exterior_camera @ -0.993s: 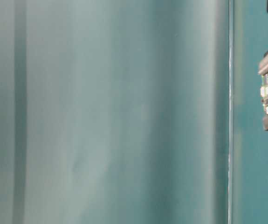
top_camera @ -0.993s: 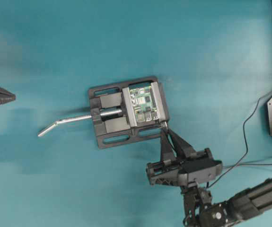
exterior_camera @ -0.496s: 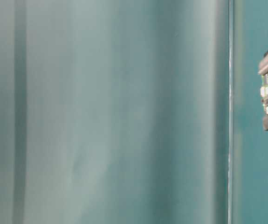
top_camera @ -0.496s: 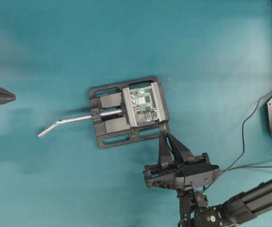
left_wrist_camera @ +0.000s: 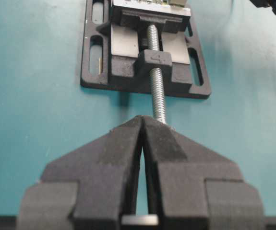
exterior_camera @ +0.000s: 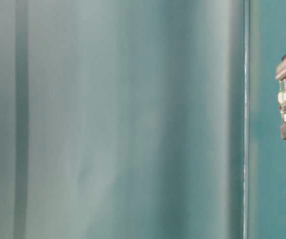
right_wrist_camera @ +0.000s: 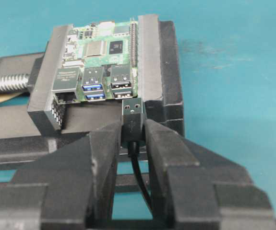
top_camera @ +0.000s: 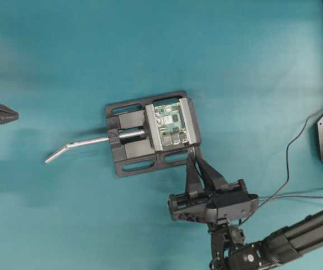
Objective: Insert the USB into the fixed PCB.
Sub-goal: 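Align the USB plug with the lower black USB port on the board, then push the USB plug forward into the black USB port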
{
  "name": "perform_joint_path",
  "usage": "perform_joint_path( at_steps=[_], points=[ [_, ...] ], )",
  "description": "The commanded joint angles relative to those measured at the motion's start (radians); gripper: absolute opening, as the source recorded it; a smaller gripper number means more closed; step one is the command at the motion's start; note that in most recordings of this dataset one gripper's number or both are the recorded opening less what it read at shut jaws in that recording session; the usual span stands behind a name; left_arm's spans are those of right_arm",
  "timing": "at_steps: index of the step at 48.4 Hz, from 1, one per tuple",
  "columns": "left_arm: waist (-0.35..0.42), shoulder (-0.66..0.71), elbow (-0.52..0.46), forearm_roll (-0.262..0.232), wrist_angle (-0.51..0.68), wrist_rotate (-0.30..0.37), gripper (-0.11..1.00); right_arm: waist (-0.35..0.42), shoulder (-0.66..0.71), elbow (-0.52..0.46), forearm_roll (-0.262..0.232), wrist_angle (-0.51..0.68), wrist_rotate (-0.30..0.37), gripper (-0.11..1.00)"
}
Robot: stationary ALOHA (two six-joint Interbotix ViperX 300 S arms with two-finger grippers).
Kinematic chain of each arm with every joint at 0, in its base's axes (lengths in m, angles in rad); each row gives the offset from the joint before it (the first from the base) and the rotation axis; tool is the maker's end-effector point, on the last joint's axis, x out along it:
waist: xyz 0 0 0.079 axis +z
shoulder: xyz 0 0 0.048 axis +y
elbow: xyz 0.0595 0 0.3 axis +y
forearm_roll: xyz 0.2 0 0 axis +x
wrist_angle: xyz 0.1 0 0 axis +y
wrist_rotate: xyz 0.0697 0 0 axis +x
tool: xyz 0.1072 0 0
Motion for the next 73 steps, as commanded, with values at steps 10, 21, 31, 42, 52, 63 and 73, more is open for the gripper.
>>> perform_joint_path(
  at_steps=[10, 21, 31, 42, 52, 63, 73],
  points=[
    [-0.005, 0.008, -0.026, 0.003, -0.003, -0.006, 0.00, -0.005, -0.018, -0.020, -0.014, -0.003, 0.002, 0.20],
    [-0.005, 0.008, -0.026, 0.003, -0.003, -0.006, 0.00, -0.012, -0.018, -0.023, -0.014, -0.005, 0.006, 0.20],
    [-0.005, 0.008, -0.026, 0.003, -0.003, -0.006, 0.00, -0.017, -0.018, -0.023, -0.035, -0.003, 0.006, 0.20],
    [-0.005, 0.008, -0.026, 0.003, -0.003, -0.006, 0.00, -0.023, -0.018, -0.025, -0.044, -0.005, 0.006, 0.20],
    [-0.005, 0.008, -0.026, 0.003, -0.005, -0.006, 0.00, -0.023, -0.015, -0.025, -0.037, -0.003, 0.008, 0.20],
    [-0.005, 0.008, -0.026, 0.003, -0.003, -0.006, 0.00, -0.023, -0.012, -0.025, -0.032, 0.025, 0.014, 0.20],
    [-0.005, 0.008, -0.026, 0.003, -0.003, -0.006, 0.00, -0.025, -0.012, -0.021, -0.032, 0.025, 0.026, 0.20]
  ],
)
